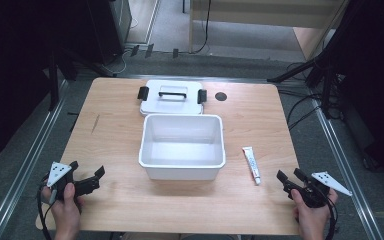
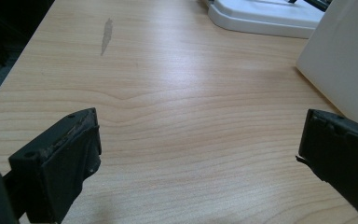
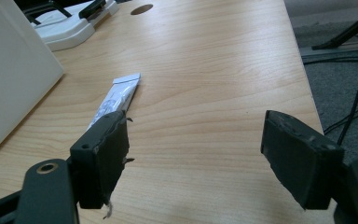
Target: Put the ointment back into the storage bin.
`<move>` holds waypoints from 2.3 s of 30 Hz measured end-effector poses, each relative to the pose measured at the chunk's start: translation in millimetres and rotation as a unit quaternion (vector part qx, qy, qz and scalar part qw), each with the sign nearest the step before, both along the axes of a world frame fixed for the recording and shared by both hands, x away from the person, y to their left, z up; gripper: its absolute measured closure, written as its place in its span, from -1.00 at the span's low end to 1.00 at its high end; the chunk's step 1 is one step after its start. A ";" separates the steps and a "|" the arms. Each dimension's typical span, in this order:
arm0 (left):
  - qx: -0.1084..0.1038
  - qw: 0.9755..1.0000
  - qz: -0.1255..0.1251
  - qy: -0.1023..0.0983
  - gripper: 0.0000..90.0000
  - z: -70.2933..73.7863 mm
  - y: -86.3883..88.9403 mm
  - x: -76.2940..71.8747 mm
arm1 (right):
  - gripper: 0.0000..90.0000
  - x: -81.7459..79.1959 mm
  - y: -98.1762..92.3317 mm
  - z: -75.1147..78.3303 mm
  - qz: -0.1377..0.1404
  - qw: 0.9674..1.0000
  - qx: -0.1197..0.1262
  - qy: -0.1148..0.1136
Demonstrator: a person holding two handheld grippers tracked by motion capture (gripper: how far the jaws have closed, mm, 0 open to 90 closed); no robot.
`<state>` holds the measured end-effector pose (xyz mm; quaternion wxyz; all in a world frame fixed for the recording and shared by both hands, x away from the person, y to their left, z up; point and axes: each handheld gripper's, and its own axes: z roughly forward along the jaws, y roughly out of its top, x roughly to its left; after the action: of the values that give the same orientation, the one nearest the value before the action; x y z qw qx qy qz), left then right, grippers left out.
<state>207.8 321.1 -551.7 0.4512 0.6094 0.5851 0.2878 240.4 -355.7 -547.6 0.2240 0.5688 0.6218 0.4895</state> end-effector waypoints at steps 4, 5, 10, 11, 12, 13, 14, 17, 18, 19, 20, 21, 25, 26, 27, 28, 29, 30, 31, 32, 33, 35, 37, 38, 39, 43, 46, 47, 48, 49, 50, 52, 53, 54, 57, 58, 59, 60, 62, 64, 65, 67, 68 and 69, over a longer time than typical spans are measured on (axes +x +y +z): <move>0.001 1.000 0.001 -0.001 -1.00 0.1 0.2 -0.3 | -0.42 0.6 1.3 0.0 0.006 1.000 -0.009 0.007; 0.000 1.000 0.000 -0.001 -1.00 0.1 0.5 -0.5 | -0.39 0.7 2.3 0.4 0.003 1.000 -0.015 0.011; -0.007 1.000 0.000 -0.003 -1.00 -0.2 1.6 -1.4 | -0.34 5.5 5.1 5.0 0.019 0.998 -0.020 0.051; -0.007 1.000 -0.001 -0.003 -1.00 -0.2 1.8 -1.4 | -0.33 6.8 6.7 7.9 0.022 0.998 -0.025 0.061; -0.007 1.000 -0.001 -0.002 -1.00 -0.2 1.7 -1.3 | -0.33 7.9 8.7 11.4 0.023 0.997 -0.035 0.071; -0.007 1.000 -0.001 -0.001 -1.00 -0.2 1.6 -0.9 | -0.33 8.3 11.1 15.6 0.027 0.996 -0.040 0.081; -0.005 1.000 0.000 0.001 -1.00 -0.1 1.3 -0.3 | -0.33 8.7 12.9 18.8 0.032 0.995 -0.040 0.084; 0.006 1.000 -0.002 0.003 -1.00 0.2 -1.0 1.5 | -0.33 12.8 18.7 30.4 0.052 0.991 -0.049 0.116; 0.010 1.000 -0.002 0.003 -1.00 0.3 -1.8 1.6 | -0.32 14.6 20.8 33.6 0.059 0.988 -0.058 0.127; 0.013 1.000 -0.002 0.000 -1.00 0.2 -2.7 1.3 | -0.32 16.5 23.2 36.4 0.063 0.985 -0.072 0.142; 0.015 1.000 -0.003 0.000 -1.00 0.3 -2.9 1.1 | -0.32 19.3 26.4 39.0 0.064 0.980 -0.088 0.164; 0.014 1.000 -0.004 0.000 -1.00 0.4 -3.2 0.8 | -0.32 20.6 28.4 40.3 0.066 0.978 -0.097 0.173; 0.011 1.000 -0.006 -0.004 -0.99 0.3 -2.0 0.2 | -0.33 27.8 38.7 44.8 0.085 0.966 -0.136 0.203; 0.010 1.000 -0.005 -0.005 -0.99 0.3 -2.1 -0.2 | -0.33 30.2 41.7 45.9 0.091 0.961 -0.147 0.217; 0.009 1.000 -0.005 -0.006 -0.99 0.3 -2.0 -0.7 | -0.33 31.8 43.4 46.5 0.094 0.958 -0.154 0.223; 0.009 1.000 -0.007 -0.007 -0.99 0.2 -1.8 -1.3 | -0.33 33.6 45.8 47.7 0.095 0.955 -0.159 0.232; 0.010 1.000 -0.007 -0.008 -0.99 0.2 -1.7 -1.8 | -0.33 36.3 48.0 49.2 0.100 0.951 -0.165 0.242; 0.009 1.000 -0.008 -0.008 -0.99 0.2 -1.7 -2.2 | -0.33 38.5 49.8 50.5 0.104 0.947 -0.172 0.249; 0.008 1.000 -0.009 -0.007 -0.99 0.2 -1.3 -2.6 | -0.30 40.1 50.9 51.4 0.105 0.945 -0.177 0.254; 0.007 1.000 -0.009 -0.007 -0.99 0.3 -1.1 -3.0 | -0.29 42.4 52.9 52.8 0.107 0.941 -0.182 0.264; 0.006 1.000 -0.007 -0.008 -0.99 0.2 -1.1 -3.0 | -0.27 44.4 55.3 54.1 0.108 0.937 -0.189 0.272; 0.003 1.000 -0.008 -0.008 -0.99 0.2 -0.6 -3.0 | -0.24 49.6 60.1 56.8 0.105 0.930 -0.203 0.287; 0.002 1.000 -0.008 -0.008 -0.99 0.1 -0.5 -2.8 | -0.23 53.1 63.4 59.1 0.108 0.924 -0.216 0.297; 0.002 1.000 -0.008 -0.008 -0.99 0.1 -0.4 -2.8 | -0.23 55.4 65.6 60.6 0.114 0.919 -0.226 0.302; 0.001 1.000 -0.009 -0.008 -0.99 0.0 -0.3 -2.7 | -0.23 57.6 67.6 61.9 0.119 0.916 -0.233 0.305; 0.000 1.000 -0.010 -0.008 -0.99 0.0 0.0 -2.7 | -0.24 67.1 75.4 66.3 0.127 0.898 -0.258 0.332; 0.000 1.000 -0.011 -0.008 -0.99 0.0 0.2 -2.8 | -0.24 73.6 81.6 68.8 0.134 0.887 -0.266 0.352; 0.000 1.000 -0.011 -0.008 -0.99 0.1 0.3 -2.9 | -0.24 76.4 83.3 69.3 0.135 0.884 -0.268 0.359; 0.000 1.000 -0.011 -0.008 -0.99 0.0 0.3 -2.9 | -0.23 79.7 85.6 69.7 0.133 0.880 -0.269 0.368; 0.000 1.000 -0.011 -0.008 -0.99 0.0 0.3 -2.9 | -0.22 81.7 87.1 69.8 0.132 0.878 -0.270 0.372; 0.000 1.000 -0.011 -0.009 -0.99 0.0 0.3 -2.9 | -0.20 84.3 89.2 70.1 0.134 0.875 -0.274 0.377; 0.000 1.000 -0.011 -0.009 -0.99 0.0 0.4 -3.0 | -0.14 88.8 93.3 70.1 0.139 0.869 -0.276 0.387; 0.000 1.000 -0.011 -0.009 -0.99 0.0 0.5 -3.0 | -0.11 90.9 95.7 70.5 0.142 0.866 -0.278 0.390; 0.000 1.000 -0.011 -0.009 -0.99 0.0 0.5 -3.0 | -0.11 90.9 95.7 70.5 0.142 0.866 -0.278 0.390; -0.002 1.000 -0.011 -0.008 -0.99 0.0 0.7 -2.7 | 0.07 100.4 104.4 71.1 0.163 0.859 -0.260 0.410; -0.002 1.000 -0.012 -0.008 -0.99 0.0 0.6 -2.7 | 0.07 102.0 106.1 70.7 0.166 0.857 -0.260 0.413; -0.002 1.000 -0.012 -0.007 -0.99 0.0 0.5 -2.6 | 0.09 104.5 108.8 69.9 0.168 0.853 -0.266 0.416; -0.001 1.000 -0.011 -0.007 -0.99 0.0 0.4 -2.7 | 0.10 106.3 111.0 69.3 0.167 0.850 -0.272 0.420; -0.001 1.000 -0.011 -0.007 -0.99 0.1 0.4 -2.7 | 0.11 107.9 113.0 68.5 0.165 0.848 -0.273 0.423; -0.001 1.000 -0.011 -0.007 -0.99 0.0 0.5 -2.7 | 0.14 111.1 117.4 66.2 0.164 0.845 -0.262 0.437; -0.001 1.000 -0.012 -0.007 -0.99 0.0 0.5 -2.7 | 0.18 113.6 121.0 63.8 0.163 0.842 -0.253 0.447; -0.001 1.000 -0.011 -0.007 -0.99 0.0 0.4 -2.7 | 0.21 115.3 124.2 61.9 0.158 0.839 -0.258 0.452; -0.001 1.000 -0.011 -0.007 -0.99 0.0 0.4 -2.7 | 0.24 116.4 125.8 61.3 0.151 0.837 -0.260 0.457; -0.001 1.000 -0.012 -0.007 -0.99 0.1 0.4 -2.7 | 0.26 117.2 126.8 60.8 0.147 0.837 -0.258 0.459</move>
<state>205.1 321.6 -551.7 0.4592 0.6138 0.5748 0.2864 357.6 -228.9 -486.9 -0.0230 0.5516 0.8335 0.0210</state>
